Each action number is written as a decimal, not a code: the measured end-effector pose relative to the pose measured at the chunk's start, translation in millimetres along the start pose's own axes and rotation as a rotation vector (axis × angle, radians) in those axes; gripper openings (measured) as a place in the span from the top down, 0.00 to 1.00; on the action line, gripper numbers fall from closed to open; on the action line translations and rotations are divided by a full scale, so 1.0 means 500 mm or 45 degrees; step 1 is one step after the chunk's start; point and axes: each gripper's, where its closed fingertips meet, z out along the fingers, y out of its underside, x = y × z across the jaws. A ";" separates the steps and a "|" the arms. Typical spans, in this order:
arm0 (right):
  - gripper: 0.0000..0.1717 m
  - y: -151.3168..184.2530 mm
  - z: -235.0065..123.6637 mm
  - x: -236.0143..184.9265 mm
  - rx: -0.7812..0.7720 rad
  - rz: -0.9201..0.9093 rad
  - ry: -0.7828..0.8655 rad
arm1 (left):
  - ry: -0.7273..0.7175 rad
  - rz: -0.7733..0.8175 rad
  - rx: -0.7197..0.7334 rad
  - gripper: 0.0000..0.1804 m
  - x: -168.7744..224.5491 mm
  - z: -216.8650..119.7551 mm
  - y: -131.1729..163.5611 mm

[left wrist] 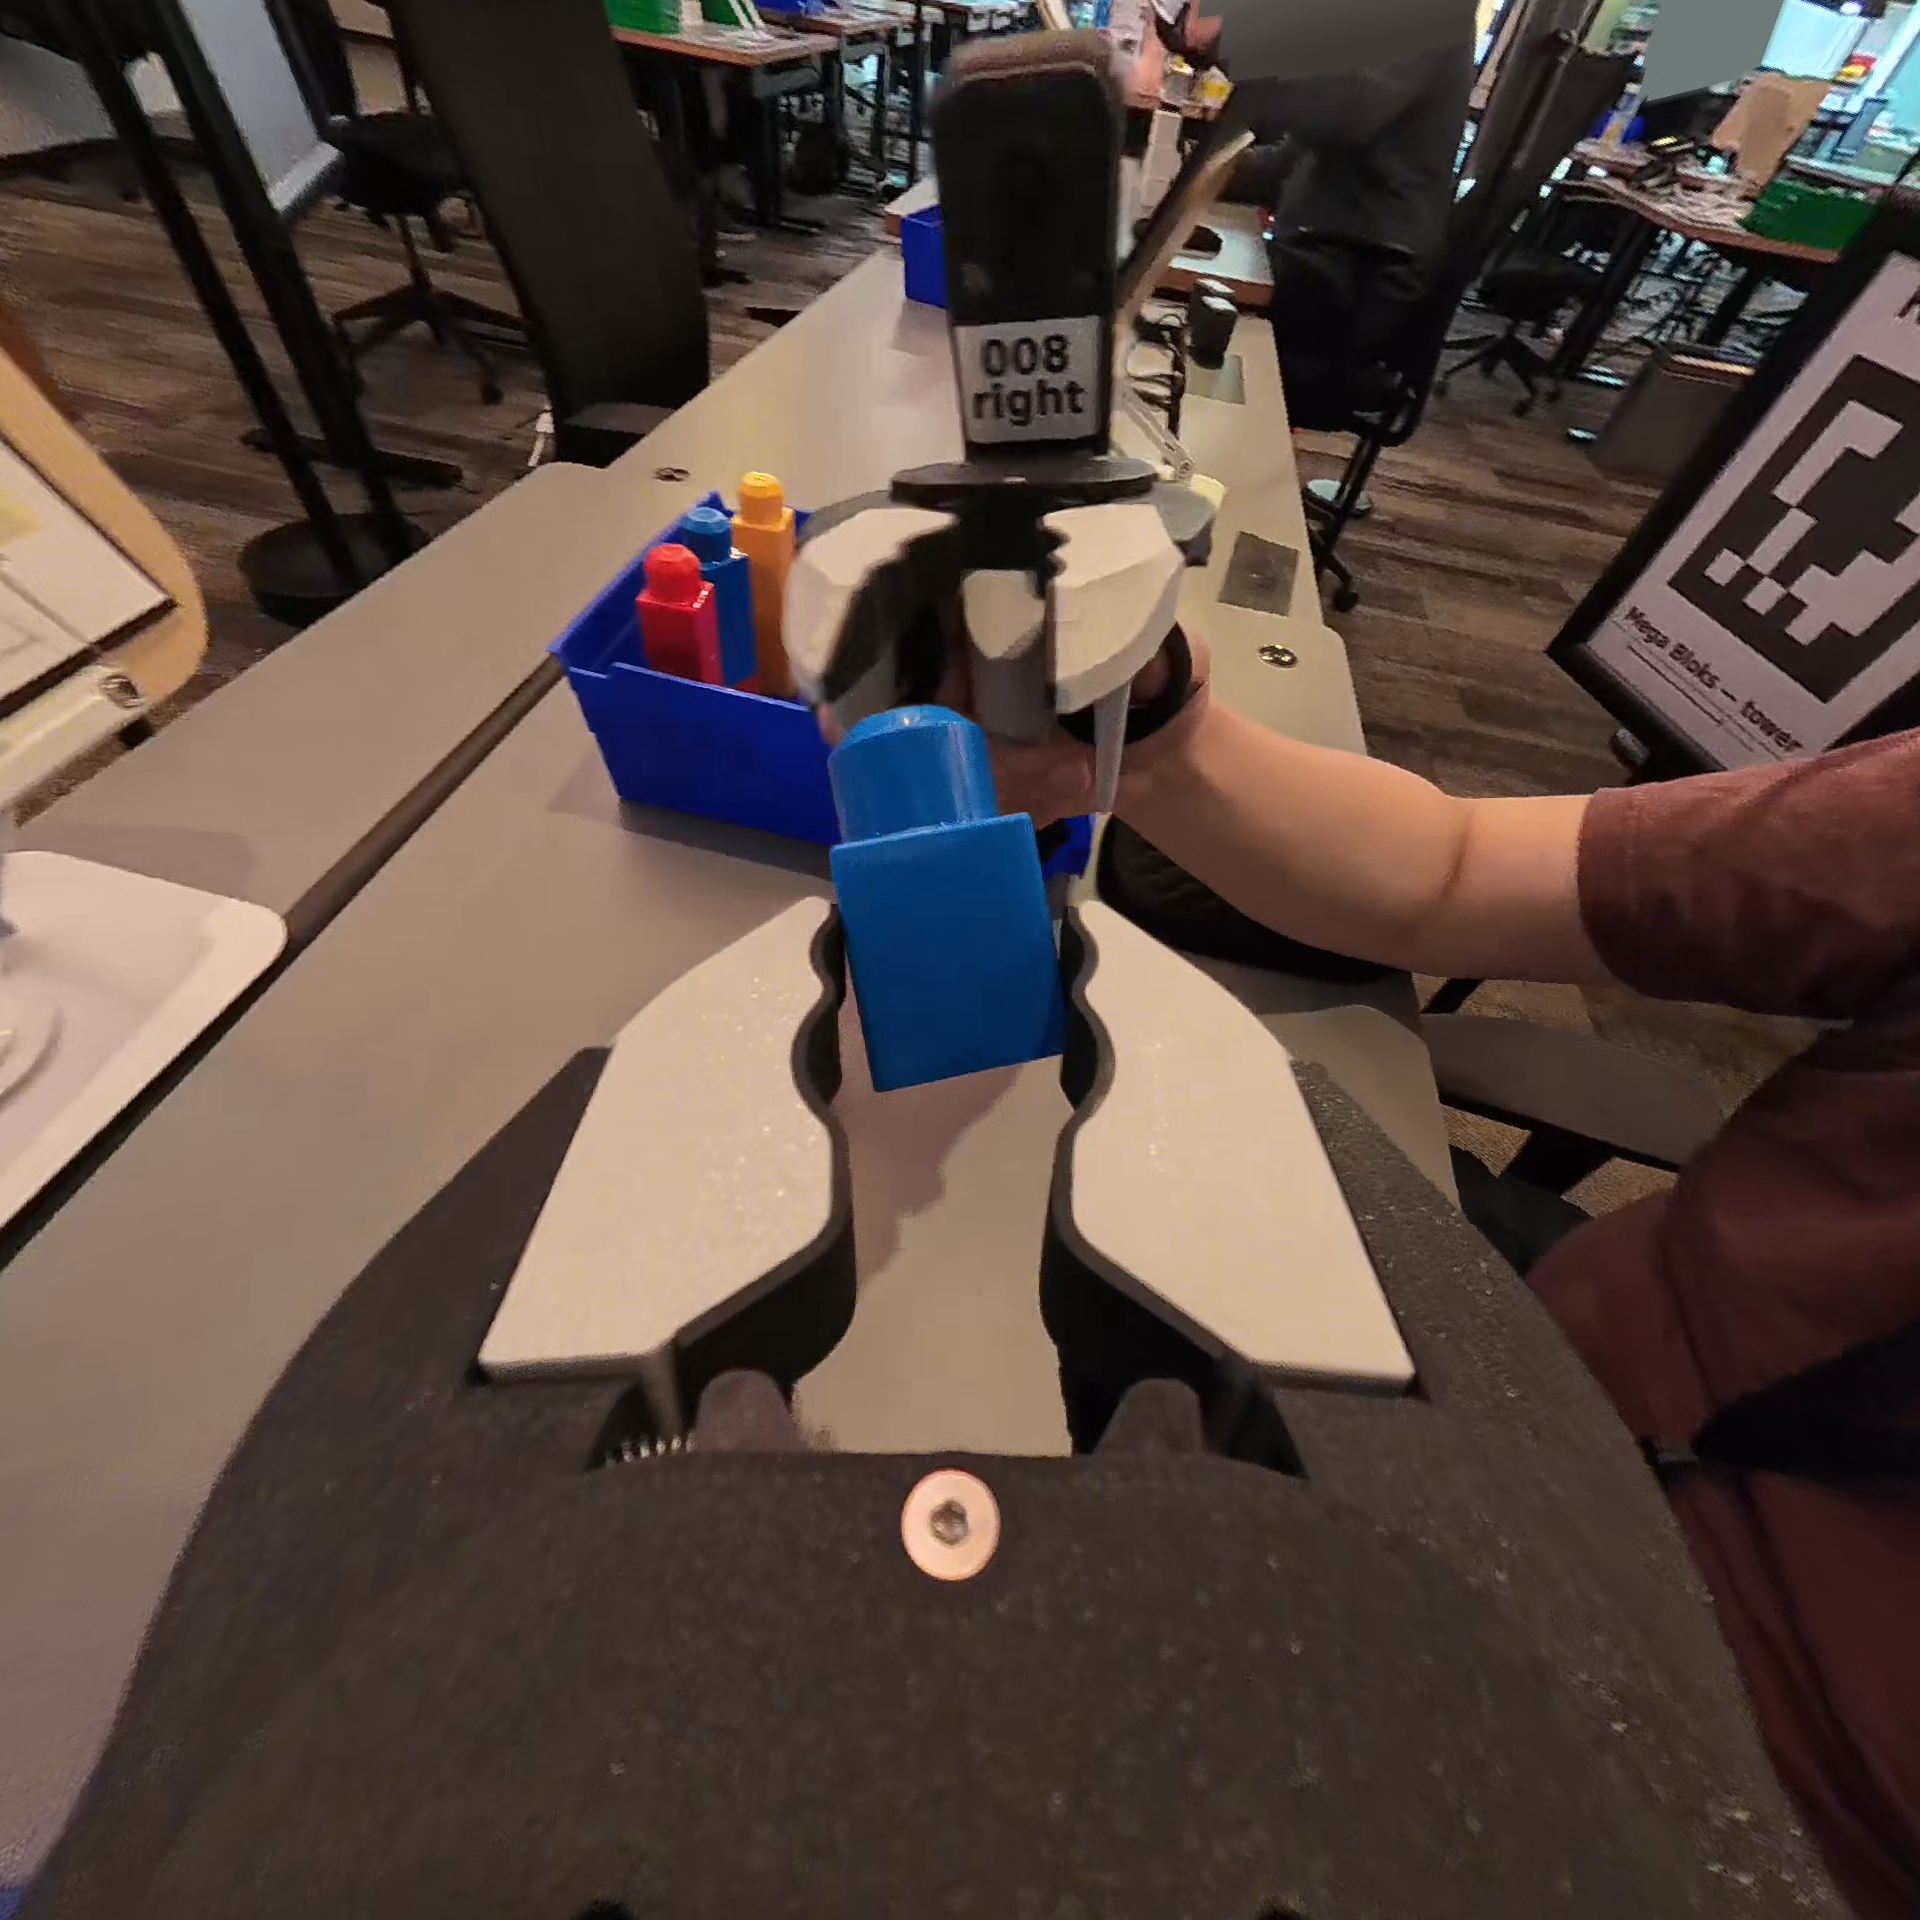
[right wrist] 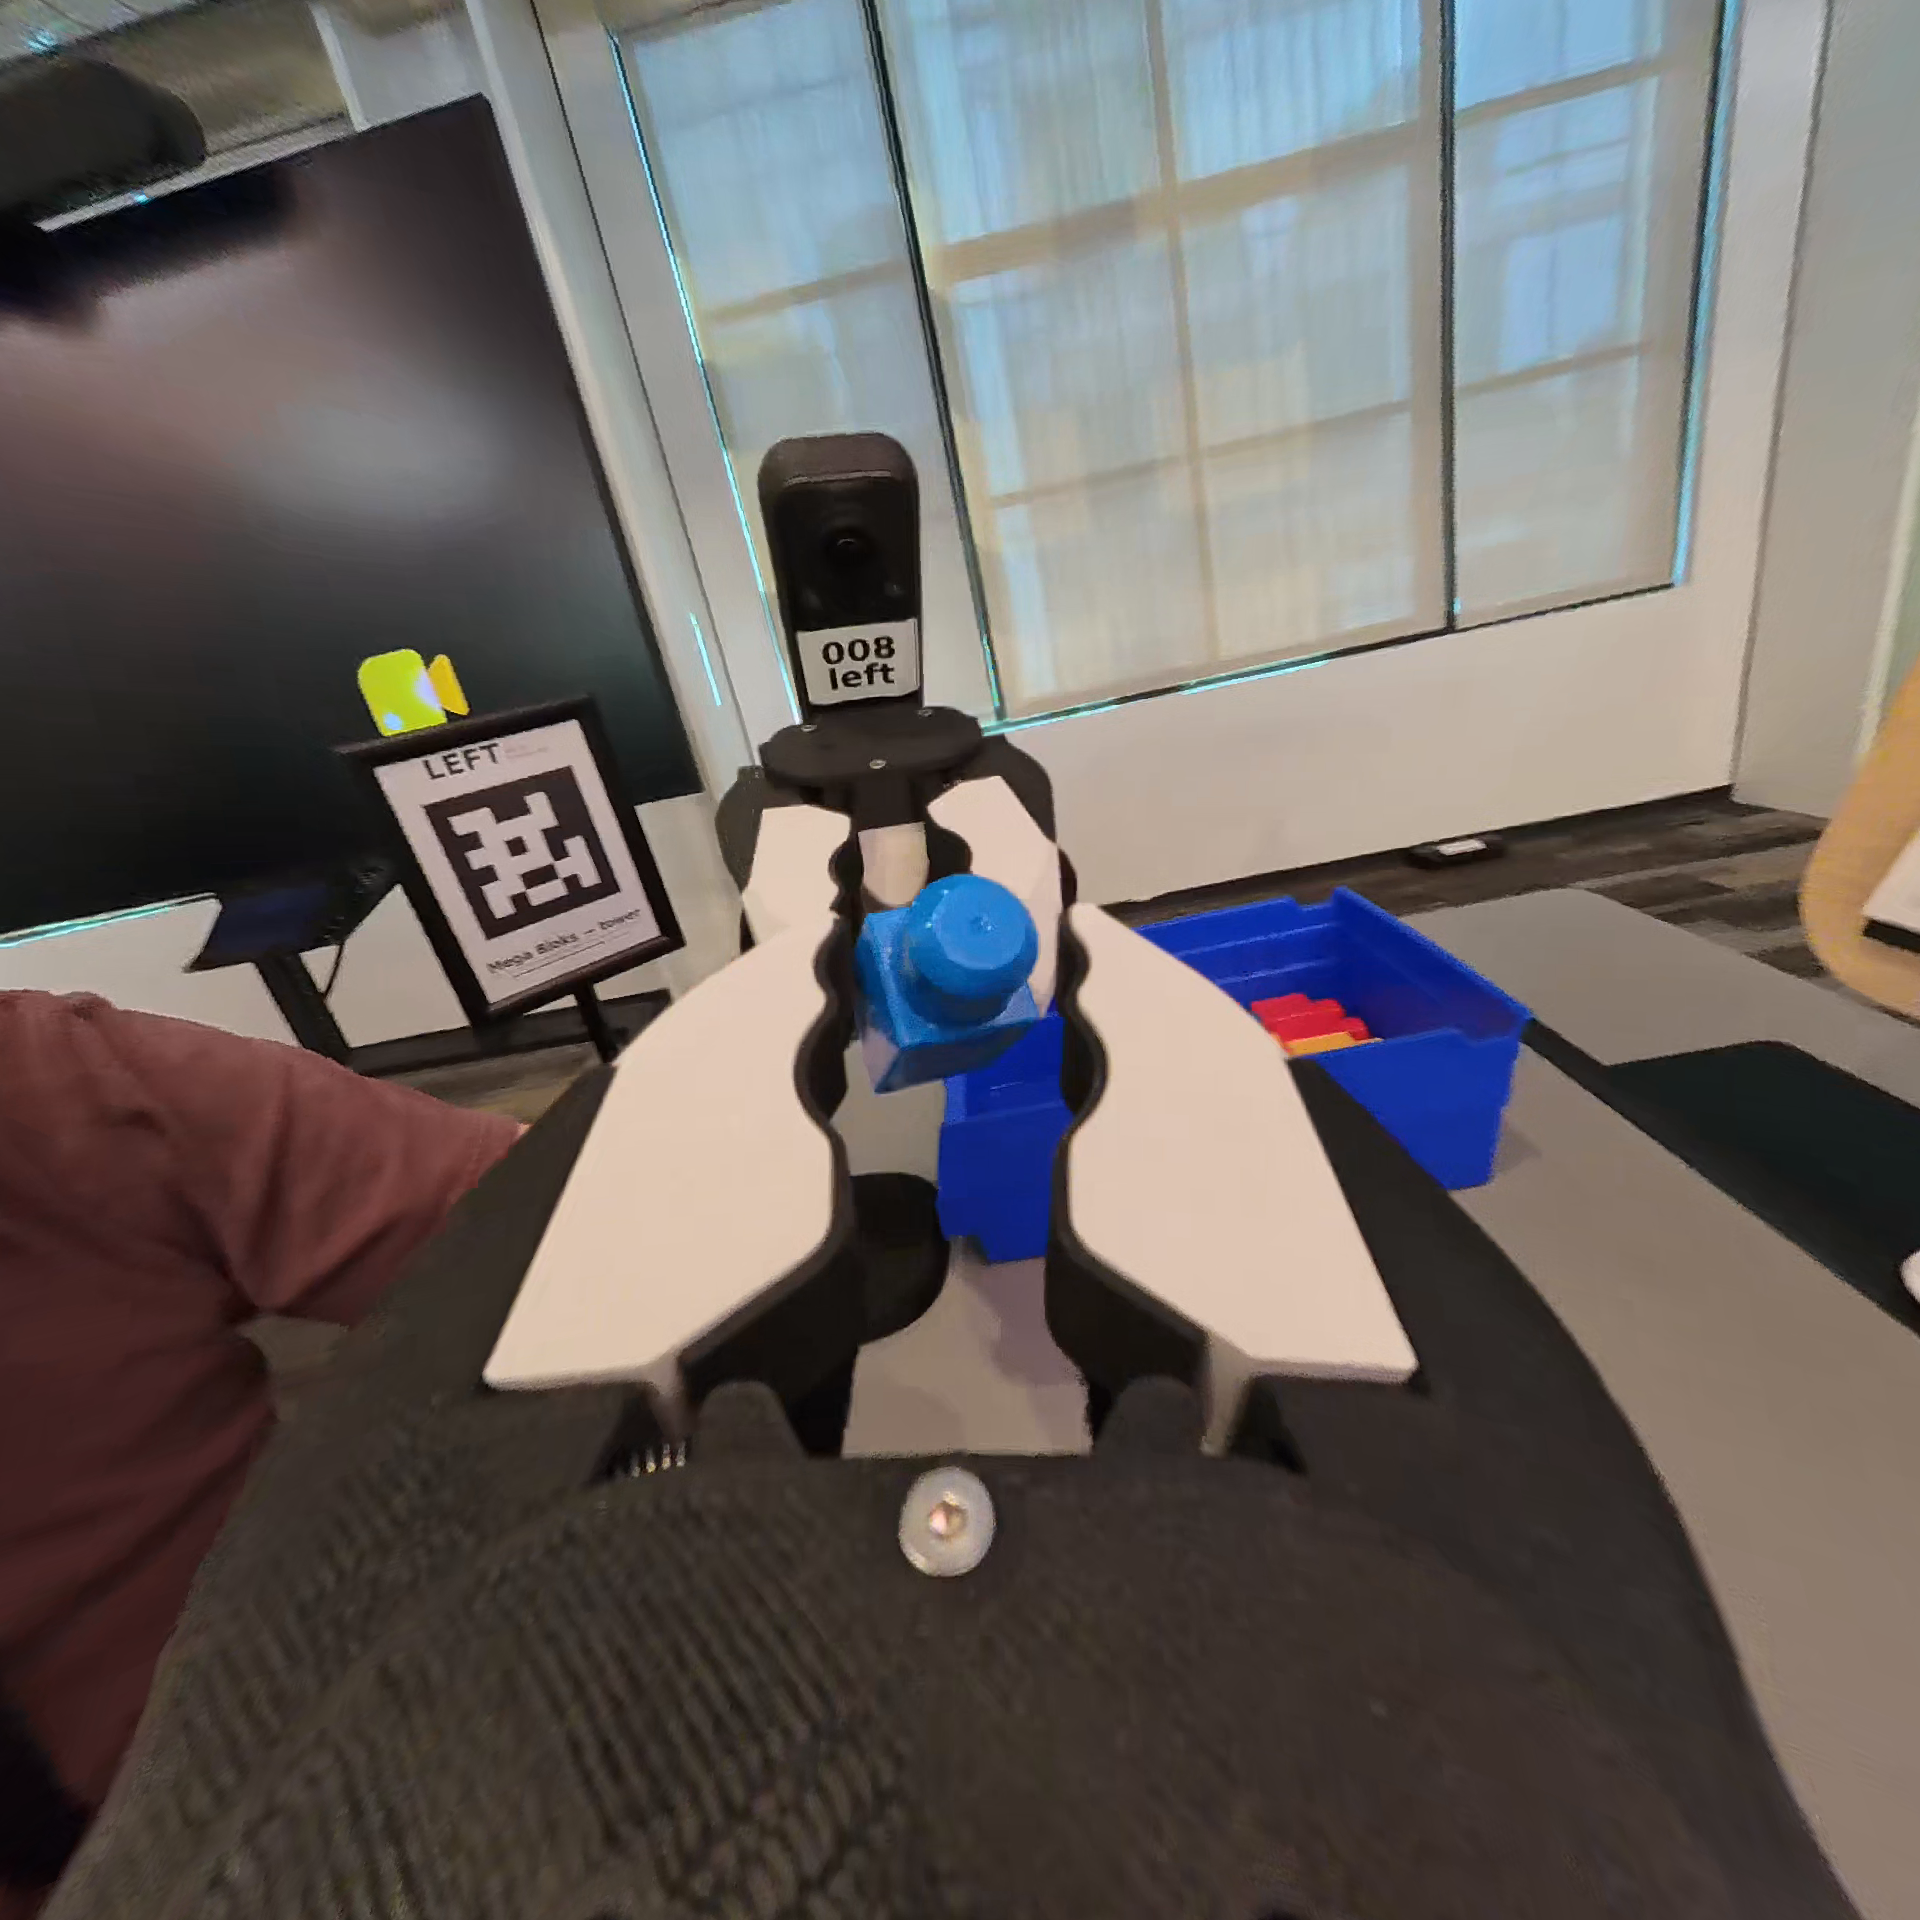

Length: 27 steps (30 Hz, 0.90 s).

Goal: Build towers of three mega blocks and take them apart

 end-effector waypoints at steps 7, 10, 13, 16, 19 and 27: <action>0.83 0.031 0.015 -0.020 -0.081 0.089 -0.126 | 0.092 0.029 0.010 0.79 0.024 0.026 0.004; 0.83 0.040 0.017 -0.014 -0.145 0.004 -0.052 | 0.026 -0.001 -0.050 0.76 0.005 0.036 0.023; 0.83 0.045 0.021 -0.014 -0.197 -0.078 -0.002 | 0.003 -0.054 -0.080 0.69 -0.008 0.048 0.035; 0.83 0.046 0.018 -0.002 -0.221 -0.113 0.065 | 0.044 -0.067 -0.070 0.78 -0.005 0.052 0.036; 0.82 0.045 0.018 -0.003 -0.212 -0.115 0.055 | 0.023 -0.025 -0.091 0.79 -0.007 0.052 0.039; 0.67 0.195 -0.018 0.112 -0.747 -0.230 0.372 | -0.140 -0.027 0.153 0.80 -0.064 -0.077 -0.020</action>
